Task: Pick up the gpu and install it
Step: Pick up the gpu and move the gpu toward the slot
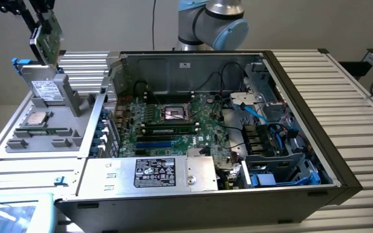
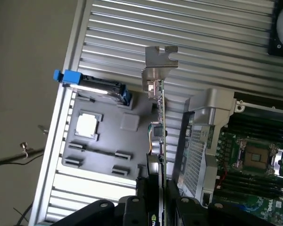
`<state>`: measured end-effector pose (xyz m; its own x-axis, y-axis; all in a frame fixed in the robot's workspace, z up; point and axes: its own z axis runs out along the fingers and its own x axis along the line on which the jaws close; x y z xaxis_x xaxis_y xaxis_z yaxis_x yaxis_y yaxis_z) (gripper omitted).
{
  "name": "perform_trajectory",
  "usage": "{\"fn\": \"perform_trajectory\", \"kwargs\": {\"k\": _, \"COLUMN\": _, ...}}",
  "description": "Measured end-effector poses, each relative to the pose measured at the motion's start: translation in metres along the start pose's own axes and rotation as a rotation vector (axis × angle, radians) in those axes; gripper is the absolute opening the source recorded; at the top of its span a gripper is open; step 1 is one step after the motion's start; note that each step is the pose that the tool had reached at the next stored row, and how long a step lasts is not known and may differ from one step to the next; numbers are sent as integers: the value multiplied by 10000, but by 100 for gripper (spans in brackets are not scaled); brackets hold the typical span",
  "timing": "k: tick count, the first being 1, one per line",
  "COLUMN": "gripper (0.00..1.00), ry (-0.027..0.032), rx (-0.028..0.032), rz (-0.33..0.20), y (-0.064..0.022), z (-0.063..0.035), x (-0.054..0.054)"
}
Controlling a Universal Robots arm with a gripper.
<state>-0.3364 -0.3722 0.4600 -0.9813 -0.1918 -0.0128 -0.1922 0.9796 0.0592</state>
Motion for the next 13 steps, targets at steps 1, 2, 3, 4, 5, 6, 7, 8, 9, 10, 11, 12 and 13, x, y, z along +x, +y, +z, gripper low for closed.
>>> {"fn": "perform_trajectory", "kwargs": {"k": 1, "gripper": 27, "ry": 10, "rx": -2, "rz": -153, "y": 0, "z": -1, "x": 0}}
{"fn": "perform_trajectory", "kwargs": {"k": 2, "gripper": 27, "ry": 19, "rx": -4, "rz": -301, "y": 0, "z": -2, "x": 0}}
{"fn": "perform_trajectory", "kwargs": {"k": 3, "gripper": 27, "ry": 27, "rx": -5, "rz": -442, "y": 0, "z": -3, "x": 0}}
{"fn": "perform_trajectory", "kwargs": {"k": 4, "gripper": 27, "ry": 35, "rx": -7, "rz": -579, "y": 0, "z": -4, "x": 0}}
{"fn": "perform_trajectory", "kwargs": {"k": 5, "gripper": 27, "ry": 43, "rx": -9, "rz": -712, "y": 0, "z": -5, "x": 0}}
{"fn": "perform_trajectory", "kwargs": {"k": 6, "gripper": 27, "ry": 49, "rx": -11, "rz": -849, "y": 0, "z": -6, "x": 0}}
{"fn": "perform_trajectory", "kwargs": {"k": 7, "gripper": 27, "ry": 56, "rx": -13, "rz": -969, "y": 1, "z": -7, "x": 0}}
{"fn": "perform_trajectory", "kwargs": {"k": 8, "gripper": 27, "ry": 63, "rx": -15, "rz": -1083, "y": 1, "z": -9, "x": 0}}
{"fn": "perform_trajectory", "kwargs": {"k": 9, "gripper": 27, "ry": 70, "rx": -16, "rz": -1195, "y": 1, "z": -11, "x": 0}}
{"fn": "perform_trajectory", "kwargs": {"k": 10, "gripper": 27, "ry": 77, "rx": -17, "rz": -1305, "y": 1, "z": -14, "x": 0}}
{"fn": "perform_trajectory", "kwargs": {"k": 11, "gripper": 27, "ry": 84, "rx": -18, "rz": -1417, "y": 1, "z": -16, "x": 0}}
{"fn": "perform_trajectory", "kwargs": {"k": 12, "gripper": 27, "ry": 90, "rx": -20, "rz": -1538, "y": 1, "z": -17, "x": 0}}
{"fn": "perform_trajectory", "kwargs": {"k": 13, "gripper": 27, "ry": 97, "rx": -22, "rz": -1649, "y": 1, "z": -19, "x": 0}}
